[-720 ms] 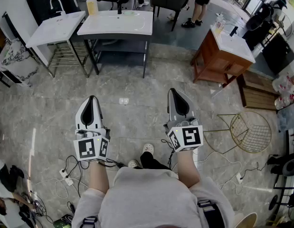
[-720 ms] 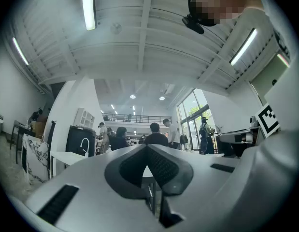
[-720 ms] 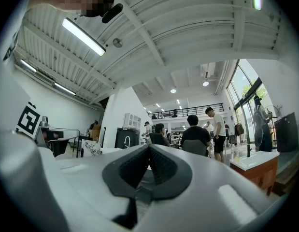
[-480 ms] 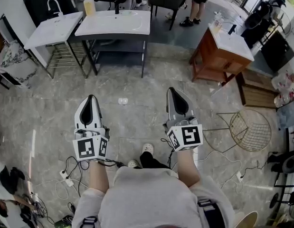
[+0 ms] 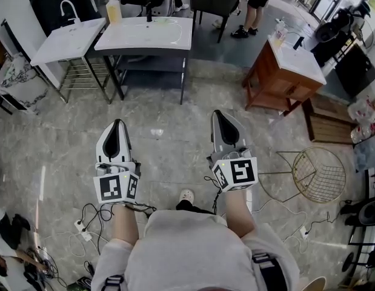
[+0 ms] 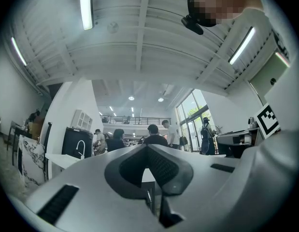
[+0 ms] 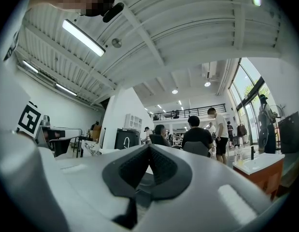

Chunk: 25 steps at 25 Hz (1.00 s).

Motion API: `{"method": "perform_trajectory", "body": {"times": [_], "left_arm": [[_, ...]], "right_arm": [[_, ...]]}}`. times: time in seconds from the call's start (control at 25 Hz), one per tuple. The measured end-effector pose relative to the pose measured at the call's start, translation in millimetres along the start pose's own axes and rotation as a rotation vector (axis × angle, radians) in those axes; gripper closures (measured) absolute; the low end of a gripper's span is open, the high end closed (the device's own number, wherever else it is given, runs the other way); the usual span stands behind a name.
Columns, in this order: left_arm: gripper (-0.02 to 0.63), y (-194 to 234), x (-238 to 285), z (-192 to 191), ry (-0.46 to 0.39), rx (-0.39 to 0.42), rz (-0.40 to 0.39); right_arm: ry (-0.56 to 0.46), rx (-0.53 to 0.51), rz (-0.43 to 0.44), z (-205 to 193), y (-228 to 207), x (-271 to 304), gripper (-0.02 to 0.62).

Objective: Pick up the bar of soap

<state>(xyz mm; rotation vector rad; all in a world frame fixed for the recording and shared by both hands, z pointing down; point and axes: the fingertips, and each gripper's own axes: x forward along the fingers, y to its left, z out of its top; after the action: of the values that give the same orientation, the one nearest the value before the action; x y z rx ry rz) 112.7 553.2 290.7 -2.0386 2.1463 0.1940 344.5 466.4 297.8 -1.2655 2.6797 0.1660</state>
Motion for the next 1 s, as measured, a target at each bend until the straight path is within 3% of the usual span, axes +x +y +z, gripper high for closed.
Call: {"method": "perform_trajectory", "body": {"times": [0.24, 0.44, 1.0], "left_arm": [[0.598, -10.8, 33.0, -3.9, -0.013, 0.004, 0.017], [0.598, -22.8, 56.9, -8.6, -0.027, 0.010, 0.033], [0.598, -15.3, 132.8, -24.7, -0.035, 0.023, 0.016]], "right_arm": [[-0.008, 0.000, 0.018, -3.9, -29.6, 24.7, 0.584], [-0.010, 0.034, 0.097, -12.5, -46.9, 43.4, 0.584], [-0.006, 0.037, 0.096, -32.2, -81.3, 110.0, 0.584]]}}
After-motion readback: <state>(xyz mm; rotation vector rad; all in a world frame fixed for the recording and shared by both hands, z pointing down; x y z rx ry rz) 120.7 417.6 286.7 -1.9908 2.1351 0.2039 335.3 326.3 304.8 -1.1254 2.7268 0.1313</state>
